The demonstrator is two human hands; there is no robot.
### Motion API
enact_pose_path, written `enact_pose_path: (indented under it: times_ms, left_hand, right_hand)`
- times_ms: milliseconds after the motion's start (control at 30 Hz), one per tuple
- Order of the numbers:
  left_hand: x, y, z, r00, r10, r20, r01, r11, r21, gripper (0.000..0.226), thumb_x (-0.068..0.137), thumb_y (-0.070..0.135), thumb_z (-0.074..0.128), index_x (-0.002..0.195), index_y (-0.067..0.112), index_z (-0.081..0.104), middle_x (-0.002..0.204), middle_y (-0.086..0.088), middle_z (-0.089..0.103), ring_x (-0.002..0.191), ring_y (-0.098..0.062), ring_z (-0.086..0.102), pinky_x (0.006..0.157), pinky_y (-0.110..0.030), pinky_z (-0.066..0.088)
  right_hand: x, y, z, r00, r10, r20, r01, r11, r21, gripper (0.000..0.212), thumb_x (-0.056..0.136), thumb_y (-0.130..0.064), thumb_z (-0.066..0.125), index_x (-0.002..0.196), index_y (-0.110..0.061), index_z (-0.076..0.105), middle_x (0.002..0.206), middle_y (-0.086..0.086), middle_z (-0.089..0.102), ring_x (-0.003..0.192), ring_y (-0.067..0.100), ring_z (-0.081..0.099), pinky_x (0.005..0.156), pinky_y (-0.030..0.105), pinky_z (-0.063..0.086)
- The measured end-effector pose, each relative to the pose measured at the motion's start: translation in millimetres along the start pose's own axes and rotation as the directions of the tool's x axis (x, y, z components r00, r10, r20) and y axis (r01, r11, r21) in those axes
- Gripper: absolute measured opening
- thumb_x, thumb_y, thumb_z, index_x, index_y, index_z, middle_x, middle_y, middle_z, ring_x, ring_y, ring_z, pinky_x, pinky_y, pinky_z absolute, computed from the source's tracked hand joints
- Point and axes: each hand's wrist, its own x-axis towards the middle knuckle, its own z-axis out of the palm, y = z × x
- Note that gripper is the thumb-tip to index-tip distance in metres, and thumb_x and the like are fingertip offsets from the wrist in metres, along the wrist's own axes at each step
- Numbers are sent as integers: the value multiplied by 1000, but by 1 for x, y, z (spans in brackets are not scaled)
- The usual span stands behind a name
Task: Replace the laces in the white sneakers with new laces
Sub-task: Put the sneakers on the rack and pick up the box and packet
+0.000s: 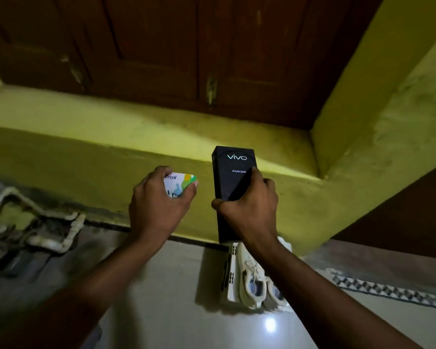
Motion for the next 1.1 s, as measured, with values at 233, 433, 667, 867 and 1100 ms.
enact_pose_path:
  times_ms: [233, 433, 667, 867, 1100]
  left_hand:
    - [58, 91, 53, 993, 83, 89, -85, 996, 16, 56, 82, 63, 72, 121, 24, 64, 107, 0, 71, 92, -23, 64, 70, -36, 56]
    - [106, 139, 156, 980, 113, 163, -132, 986, 106, 49, 83, 63, 67, 115, 25, 61, 102, 2, 68, 89, -23, 64, 66, -31, 48]
    - [135, 145, 248, 959, 145, 242, -209, 941, 265, 49, 85, 56, 68, 121, 23, 63, 111, -8, 63, 101, -31, 63, 67, -37, 51]
    - [148, 129, 288, 942, 149, 299, -264, 880, 394, 46, 90, 63, 55, 111, 24, 66, 129, -1, 53, 116, -27, 53, 65, -32, 44]
    - [147, 104, 281, 895, 251, 369, -317, 939, 132, 62, 78, 53, 58, 126, 14, 64, 124, -8, 62, 110, -35, 57, 79, -41, 56]
  right_hand:
    - [90, -3, -60, 994, 87, -67, -89, 996, -24, 73, 51, -54, 76, 112, -22, 52, 107, 5, 54, 105, 30, 52, 81, 42, 54]
    - [183, 33, -83, 987, 154, -55, -159, 981, -112, 77, 67, -52, 78, 129, -18, 49, 124, 14, 52, 121, 37, 48, 94, 45, 50]
    - [237, 82, -56, 979, 203, 33, -195, 967, -162, 101, 73, -63, 60, 155, -26, 14, 160, 12, 13, 143, 42, 28, 104, 54, 45]
    - [270, 101, -35, 970, 238, 47, -212, 927, -309, 92, 93, -53, 59, 160, -17, 7, 165, 11, -4, 151, 38, 2, 121, 47, 16]
    - [268, 117, -24, 984, 179, 13, -160, 906, -391, 101, 85, -67, 55, 160, -23, 3, 166, 8, -5, 151, 35, -3, 122, 46, 9]
